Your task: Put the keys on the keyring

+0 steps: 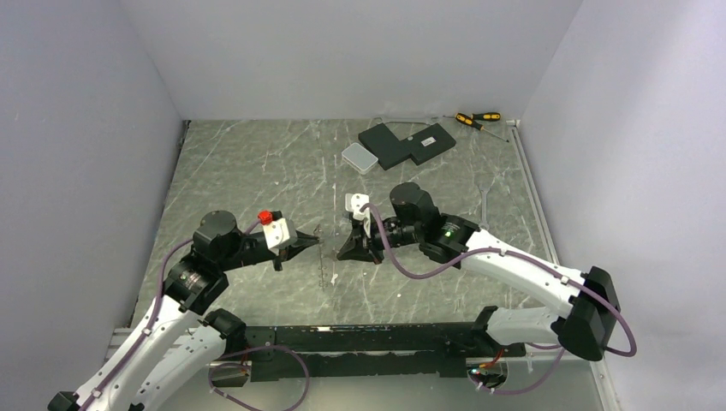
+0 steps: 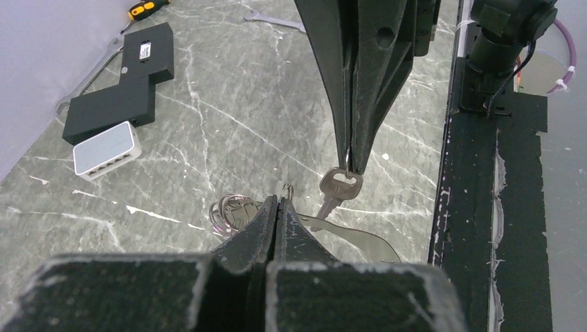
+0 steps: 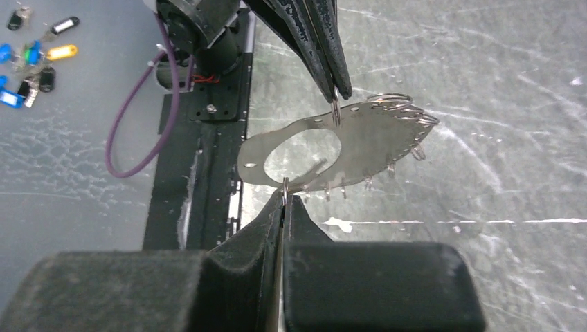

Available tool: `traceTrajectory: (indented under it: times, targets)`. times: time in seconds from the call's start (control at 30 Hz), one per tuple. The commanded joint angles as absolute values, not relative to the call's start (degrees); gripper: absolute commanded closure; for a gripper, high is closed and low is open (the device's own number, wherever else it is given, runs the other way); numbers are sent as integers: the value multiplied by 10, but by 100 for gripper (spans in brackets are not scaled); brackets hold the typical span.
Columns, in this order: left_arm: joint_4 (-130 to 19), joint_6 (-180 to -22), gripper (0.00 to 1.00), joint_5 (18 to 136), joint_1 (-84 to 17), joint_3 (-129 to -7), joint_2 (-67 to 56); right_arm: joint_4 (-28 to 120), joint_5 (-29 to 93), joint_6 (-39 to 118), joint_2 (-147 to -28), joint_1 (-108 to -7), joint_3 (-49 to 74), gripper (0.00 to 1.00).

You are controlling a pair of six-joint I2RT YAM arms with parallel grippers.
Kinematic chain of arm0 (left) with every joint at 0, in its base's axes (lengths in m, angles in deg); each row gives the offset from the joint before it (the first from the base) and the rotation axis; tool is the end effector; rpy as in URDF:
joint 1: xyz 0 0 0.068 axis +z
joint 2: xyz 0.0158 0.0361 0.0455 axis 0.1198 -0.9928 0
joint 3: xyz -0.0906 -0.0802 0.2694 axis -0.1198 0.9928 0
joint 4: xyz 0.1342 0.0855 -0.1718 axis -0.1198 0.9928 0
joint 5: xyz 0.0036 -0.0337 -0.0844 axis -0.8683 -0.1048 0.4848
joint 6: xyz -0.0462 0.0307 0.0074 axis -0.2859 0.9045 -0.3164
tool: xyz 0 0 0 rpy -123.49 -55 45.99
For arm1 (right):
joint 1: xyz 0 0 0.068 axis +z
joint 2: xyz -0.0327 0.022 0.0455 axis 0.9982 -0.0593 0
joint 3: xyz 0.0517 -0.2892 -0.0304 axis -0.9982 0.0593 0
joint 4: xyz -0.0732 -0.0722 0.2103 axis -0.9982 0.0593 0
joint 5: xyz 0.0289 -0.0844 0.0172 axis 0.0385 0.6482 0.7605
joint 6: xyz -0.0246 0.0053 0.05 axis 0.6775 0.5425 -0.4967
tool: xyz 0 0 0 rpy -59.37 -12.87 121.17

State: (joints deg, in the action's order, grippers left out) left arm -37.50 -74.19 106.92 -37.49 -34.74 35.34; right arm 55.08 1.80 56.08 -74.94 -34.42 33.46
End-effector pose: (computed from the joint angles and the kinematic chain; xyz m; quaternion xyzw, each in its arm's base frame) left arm 0.0703 -0.0692 0.3314 0.4760 0.5927 -0.3299 0.5597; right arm 0.1253 0.2007 0.3452 -0.5609 0.5872 0.4426 0.3803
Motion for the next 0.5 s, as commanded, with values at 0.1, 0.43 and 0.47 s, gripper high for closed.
traceTrajectory:
  times: [0.1,0.43,0.47]
  targets:
    - [-390,-733,100,1102,-375,-361,350,519,-5,583,-759,-336,301,100]
    - [-389,-731,100,1098,-375,-360,352,456,-35,579,-766,-329,299,100]
    - [-389,-731,100,1098,-375,-360,351,454,-36,577,-768,-328,298,100]
